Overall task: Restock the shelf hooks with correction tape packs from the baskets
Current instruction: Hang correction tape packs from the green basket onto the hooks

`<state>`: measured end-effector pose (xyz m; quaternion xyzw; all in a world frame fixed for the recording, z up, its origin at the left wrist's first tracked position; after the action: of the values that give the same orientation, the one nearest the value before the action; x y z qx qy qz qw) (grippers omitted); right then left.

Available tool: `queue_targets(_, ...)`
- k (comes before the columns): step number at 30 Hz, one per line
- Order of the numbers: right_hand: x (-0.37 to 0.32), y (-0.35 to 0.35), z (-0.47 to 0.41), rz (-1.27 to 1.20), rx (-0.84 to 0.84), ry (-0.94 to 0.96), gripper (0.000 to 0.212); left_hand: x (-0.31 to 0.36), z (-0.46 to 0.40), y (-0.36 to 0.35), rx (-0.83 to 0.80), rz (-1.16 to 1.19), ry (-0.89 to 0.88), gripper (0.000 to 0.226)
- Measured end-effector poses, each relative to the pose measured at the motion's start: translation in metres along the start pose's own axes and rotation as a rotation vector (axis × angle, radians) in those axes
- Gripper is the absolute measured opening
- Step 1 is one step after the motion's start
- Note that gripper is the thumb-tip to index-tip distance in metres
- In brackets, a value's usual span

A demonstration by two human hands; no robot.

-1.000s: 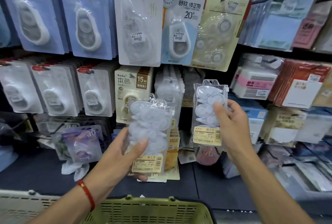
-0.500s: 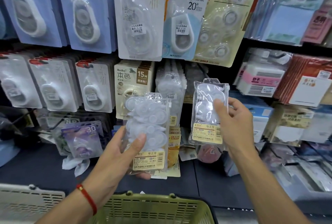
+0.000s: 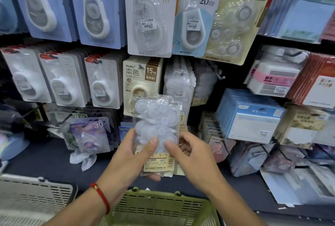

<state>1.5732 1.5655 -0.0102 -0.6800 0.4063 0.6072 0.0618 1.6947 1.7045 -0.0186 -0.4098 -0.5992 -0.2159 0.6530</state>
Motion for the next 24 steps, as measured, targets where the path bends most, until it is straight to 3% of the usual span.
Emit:
queue_targets(4,-0.002,-0.001,-0.001,-0.168,0.05,-0.002,0.03,0.001,-0.001,0.005,0.026,0.007,-0.022,0.04)
queue_targets(9,-0.006,0.019,0.002,-0.21,0.35,0.046,0.033,0.001,-0.003,0.009,0.058,0.014,-0.04,0.036)
queue_targets(12,-0.008,0.038,0.0,-0.28,0.471,0.035,0.023,0.001,-0.003,0.01,0.054,0.007,-0.05,0.035)
queue_targets(24,0.002,0.07,-0.007,-0.318,0.53,0.024,0.021,0.0,-0.003,0.008,0.063,0.005,-0.068,0.033)
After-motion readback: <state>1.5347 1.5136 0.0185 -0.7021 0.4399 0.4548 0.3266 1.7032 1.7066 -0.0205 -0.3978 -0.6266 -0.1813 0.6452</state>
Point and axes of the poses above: each hand's wrist, its own z-axis away from the middle knuckle, its own y-axis out of the back of the hand, x = y × z, the point moved 2 cm from there along -z, towards the middle knuckle, and after that the axes turned 2 degrees about z, right-handed, at the moved point
